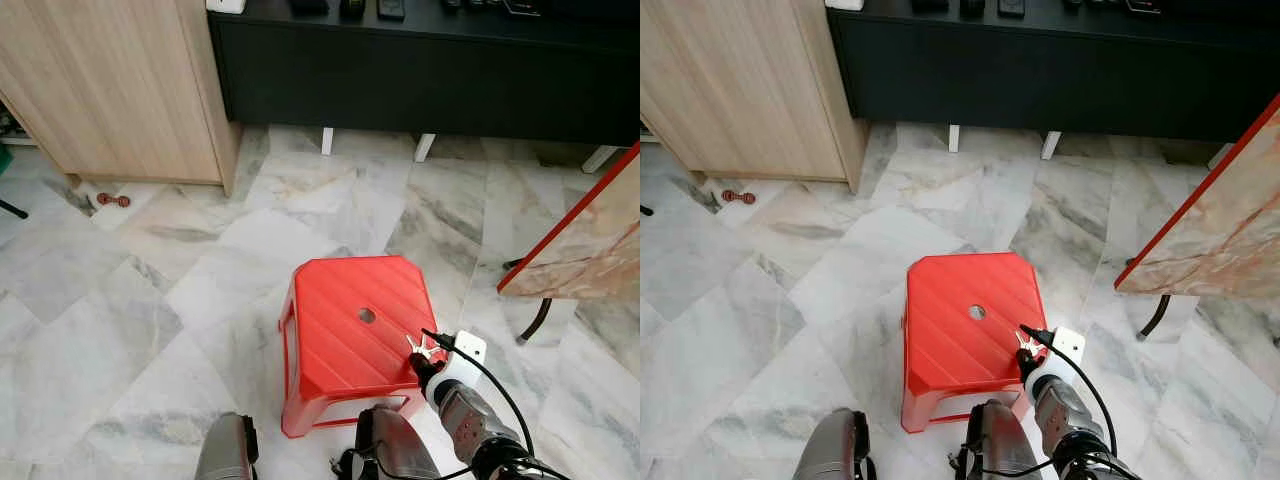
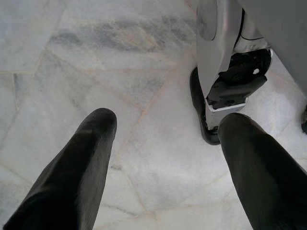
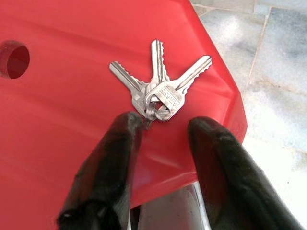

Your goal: Hang keys on a hook

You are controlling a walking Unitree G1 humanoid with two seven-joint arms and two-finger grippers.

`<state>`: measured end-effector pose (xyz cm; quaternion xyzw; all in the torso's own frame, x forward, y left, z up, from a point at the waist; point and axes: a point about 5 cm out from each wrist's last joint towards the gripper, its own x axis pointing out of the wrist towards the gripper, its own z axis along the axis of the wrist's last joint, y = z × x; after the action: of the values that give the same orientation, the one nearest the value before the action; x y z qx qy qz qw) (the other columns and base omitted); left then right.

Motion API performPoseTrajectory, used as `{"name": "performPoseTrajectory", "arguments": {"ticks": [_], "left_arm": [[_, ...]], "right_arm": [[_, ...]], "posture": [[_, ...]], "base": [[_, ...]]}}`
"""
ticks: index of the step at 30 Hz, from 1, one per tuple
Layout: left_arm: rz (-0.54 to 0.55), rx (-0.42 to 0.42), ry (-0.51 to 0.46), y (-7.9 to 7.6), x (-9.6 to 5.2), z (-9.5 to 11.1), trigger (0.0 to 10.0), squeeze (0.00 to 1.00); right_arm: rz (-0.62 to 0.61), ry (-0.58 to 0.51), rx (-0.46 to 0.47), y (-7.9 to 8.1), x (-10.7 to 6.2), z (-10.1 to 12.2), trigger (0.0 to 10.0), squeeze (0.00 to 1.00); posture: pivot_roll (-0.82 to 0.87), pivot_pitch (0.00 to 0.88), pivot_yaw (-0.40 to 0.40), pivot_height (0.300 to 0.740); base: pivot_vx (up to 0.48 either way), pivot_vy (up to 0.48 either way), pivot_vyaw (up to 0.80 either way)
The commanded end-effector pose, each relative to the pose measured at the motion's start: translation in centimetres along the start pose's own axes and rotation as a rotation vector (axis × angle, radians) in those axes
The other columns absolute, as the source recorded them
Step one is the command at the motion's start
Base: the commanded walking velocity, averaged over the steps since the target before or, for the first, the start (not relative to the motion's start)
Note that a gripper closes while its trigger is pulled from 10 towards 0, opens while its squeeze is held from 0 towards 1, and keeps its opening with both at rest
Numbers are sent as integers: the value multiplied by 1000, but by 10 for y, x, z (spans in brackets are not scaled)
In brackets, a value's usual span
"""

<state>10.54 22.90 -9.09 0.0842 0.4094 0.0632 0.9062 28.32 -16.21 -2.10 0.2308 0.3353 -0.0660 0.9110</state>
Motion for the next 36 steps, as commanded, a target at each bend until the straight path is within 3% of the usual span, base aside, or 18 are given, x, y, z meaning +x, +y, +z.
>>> {"name": "performPoseTrajectory", "arguments": {"ticks": [1, 27, 34, 35, 36], "left_arm": [[-109, -8, 71, -35, -11, -20, 10000, 0], [-110, -9, 74, -36, -13, -23, 10000, 0], [-111, -3, 69, -35, -10, -19, 10000, 0], [-111, -3, 69, -35, -10, -18, 10000, 0], [-111, -2, 69, -35, -9, -18, 10000, 0]], "right_arm": [[-28, 28, 0, -8, -2, -6, 0, 0], [-28, 35, -18, -9, -2, -9, 0, 0], [33, -11, -73, -3, -1, -1, 392, 0], [57, -26, -92, 0, -1, 1, 9765, 0], [67, -33, -98, 1, -1, 2, 10000, 0]], "posture": [[70, 284, -164, 634], [86, 282, -161, 634], [84, 270, -160, 634], [85, 264, -159, 634], [85, 264, -159, 634]], "base": [[0, 0, 0], [0, 0, 0], [0, 0, 0], [0, 0, 0], [0, 0, 0]]}}
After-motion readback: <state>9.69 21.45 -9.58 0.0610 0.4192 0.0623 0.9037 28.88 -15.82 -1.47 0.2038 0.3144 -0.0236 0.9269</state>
